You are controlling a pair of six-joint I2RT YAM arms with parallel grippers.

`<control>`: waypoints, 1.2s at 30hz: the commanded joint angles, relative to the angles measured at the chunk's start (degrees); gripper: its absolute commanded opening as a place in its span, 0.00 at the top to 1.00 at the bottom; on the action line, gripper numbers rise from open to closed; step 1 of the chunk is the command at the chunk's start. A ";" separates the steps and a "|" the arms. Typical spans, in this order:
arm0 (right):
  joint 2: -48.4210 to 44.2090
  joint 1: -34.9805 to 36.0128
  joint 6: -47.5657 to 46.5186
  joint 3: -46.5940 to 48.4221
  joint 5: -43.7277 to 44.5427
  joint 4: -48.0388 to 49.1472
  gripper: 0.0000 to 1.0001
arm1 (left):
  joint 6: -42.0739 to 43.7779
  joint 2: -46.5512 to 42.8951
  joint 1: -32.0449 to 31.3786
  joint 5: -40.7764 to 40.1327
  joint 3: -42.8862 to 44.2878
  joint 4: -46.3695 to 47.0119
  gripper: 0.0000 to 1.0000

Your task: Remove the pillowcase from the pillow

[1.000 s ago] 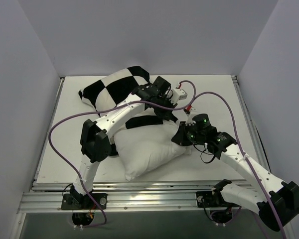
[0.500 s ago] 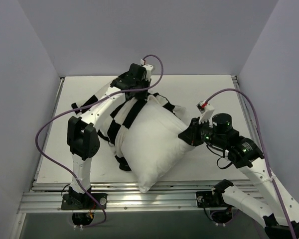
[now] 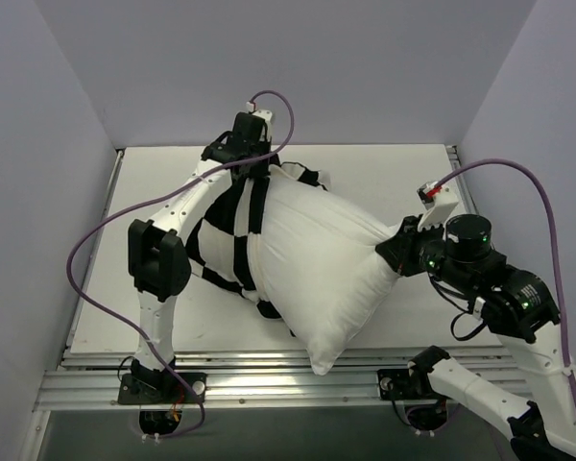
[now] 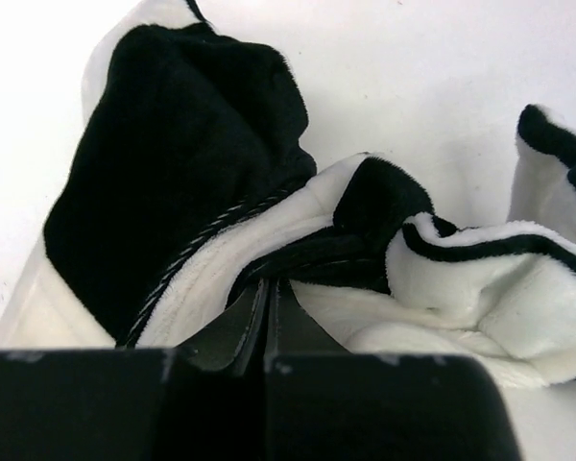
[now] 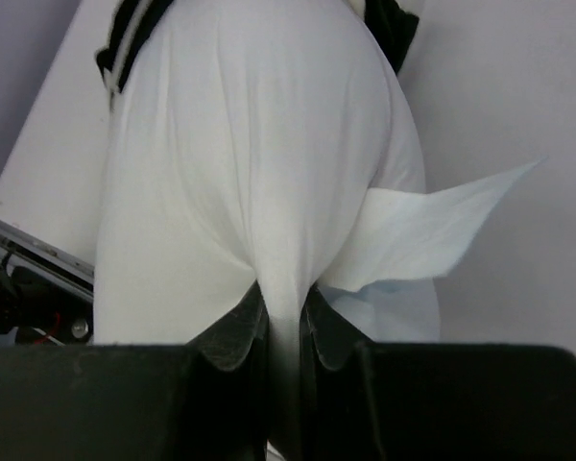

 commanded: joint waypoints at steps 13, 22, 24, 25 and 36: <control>15.78 -8.62 4.02 -12.99 13.27 17.18 0.72 | -8.67 -43.40 -0.80 -2.07 -43.49 16.58 0.08; 20.45 -0.24 2.01 -6.23 21.69 20.18 0.13 | -20.35 -66.44 -7.31 -2.43 -69.81 14.38 0.03; 19.05 3.30 0.42 -6.05 22.40 20.88 0.09 | -21.86 -68.29 -8.37 -1.29 -76.48 16.22 0.03; 17.74 6.36 0.07 -6.66 22.05 22.02 0.08 | -23.17 -69.69 -8.46 -0.32 -78.51 19.01 0.04; 18.68 22.11 -4.59 -8.07 27.24 21.68 0.05 | -24.33 -66.02 -9.25 7.32 -89.69 35.73 0.05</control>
